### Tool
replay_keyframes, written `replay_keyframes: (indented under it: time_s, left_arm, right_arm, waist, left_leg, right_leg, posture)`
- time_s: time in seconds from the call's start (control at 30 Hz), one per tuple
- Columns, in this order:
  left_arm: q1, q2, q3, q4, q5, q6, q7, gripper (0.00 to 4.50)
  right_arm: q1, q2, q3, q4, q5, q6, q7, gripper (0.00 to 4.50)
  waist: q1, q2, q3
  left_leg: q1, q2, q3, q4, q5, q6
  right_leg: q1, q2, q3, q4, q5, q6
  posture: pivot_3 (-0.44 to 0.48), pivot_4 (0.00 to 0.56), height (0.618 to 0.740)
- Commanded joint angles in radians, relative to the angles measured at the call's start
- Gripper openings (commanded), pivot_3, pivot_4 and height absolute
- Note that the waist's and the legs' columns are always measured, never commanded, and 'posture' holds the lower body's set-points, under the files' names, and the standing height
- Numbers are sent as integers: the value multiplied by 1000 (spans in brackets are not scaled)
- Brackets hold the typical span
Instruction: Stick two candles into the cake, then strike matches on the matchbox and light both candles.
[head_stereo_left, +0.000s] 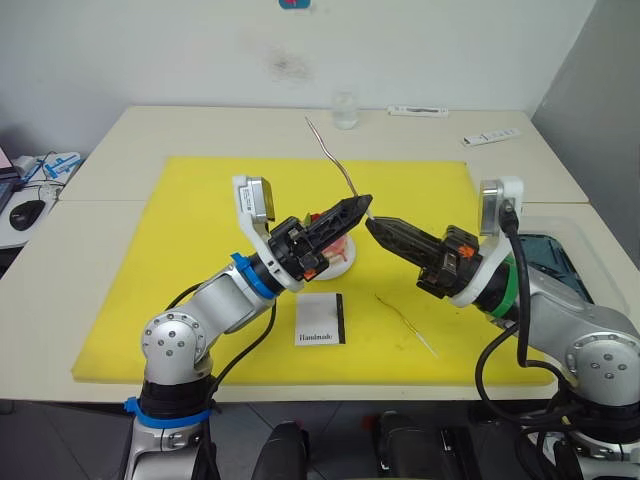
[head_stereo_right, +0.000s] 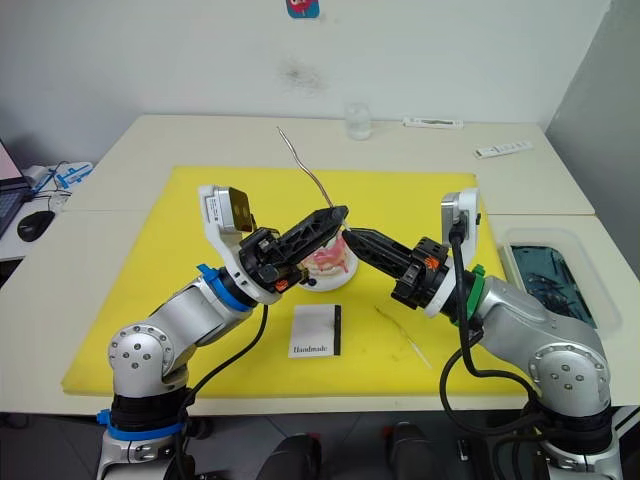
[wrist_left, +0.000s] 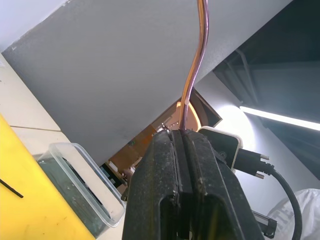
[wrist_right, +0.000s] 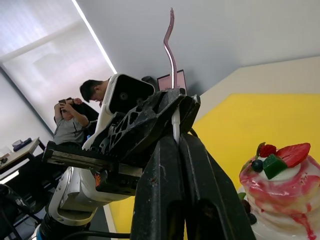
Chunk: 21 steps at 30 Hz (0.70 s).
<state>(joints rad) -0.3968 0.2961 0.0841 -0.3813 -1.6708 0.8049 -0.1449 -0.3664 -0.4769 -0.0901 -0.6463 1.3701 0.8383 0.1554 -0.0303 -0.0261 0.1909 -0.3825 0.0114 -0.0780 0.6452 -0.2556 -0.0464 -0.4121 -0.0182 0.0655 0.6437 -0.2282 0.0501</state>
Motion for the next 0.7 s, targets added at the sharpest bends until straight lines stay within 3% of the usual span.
replay_keyframes:
  time_s: [0.03,0.13,0.33,0.43,0.57,0.7]
  left_arm:
    - [-8,6,2,-15,-38,3,-21,12]
    - [-11,8,5,-11,-47,1,-20,0]
    - [-35,77,38,-26,-9,7,-35,0]
    - [-51,158,79,-33,30,4,-52,0]
    - [-68,339,159,-10,133,21,-144,0]
    - [-25,550,182,79,446,-59,-344,0]
  right_arm:
    - [9,-10,9,-19,33,-9,24,0]
    - [19,-24,7,-18,8,-13,47,658]
    - [55,-129,-26,-21,-101,-19,122,2821]
    - [83,-218,-53,-29,-161,-18,188,2821]
    - [99,-326,-61,-47,-277,-46,284,2821]
    - [54,-378,-52,-58,-355,-80,361,2821]
  waist:
    - [0,0,0]
    - [0,0,0]
    - [0,0,0]
    - [0,0,0]
    - [-2,0,0]
    - [-4,1,1]
  left_leg:
    - [0,0,0,0,0,0]
    - [0,0,0,0,0,0]
    - [0,0,0,0,0,0]
    - [-1,0,0,-1,0,0]
    - [-3,0,1,-1,0,0]
    - [-6,1,1,-2,0,0]
  right_leg:
    - [0,0,0,0,0,0]
    - [0,0,0,0,0,0]
    - [-1,0,0,0,0,0]
    - [-2,0,0,0,0,-1]
    - [-4,0,0,0,0,-1]
    - [-9,1,0,1,-1,-1]
  posture:
    - [0,150,740]
    - [0,150,740]
    - [0,150,740]
    - [0,150,740]
    - [0,150,740]
    - [0,150,740]
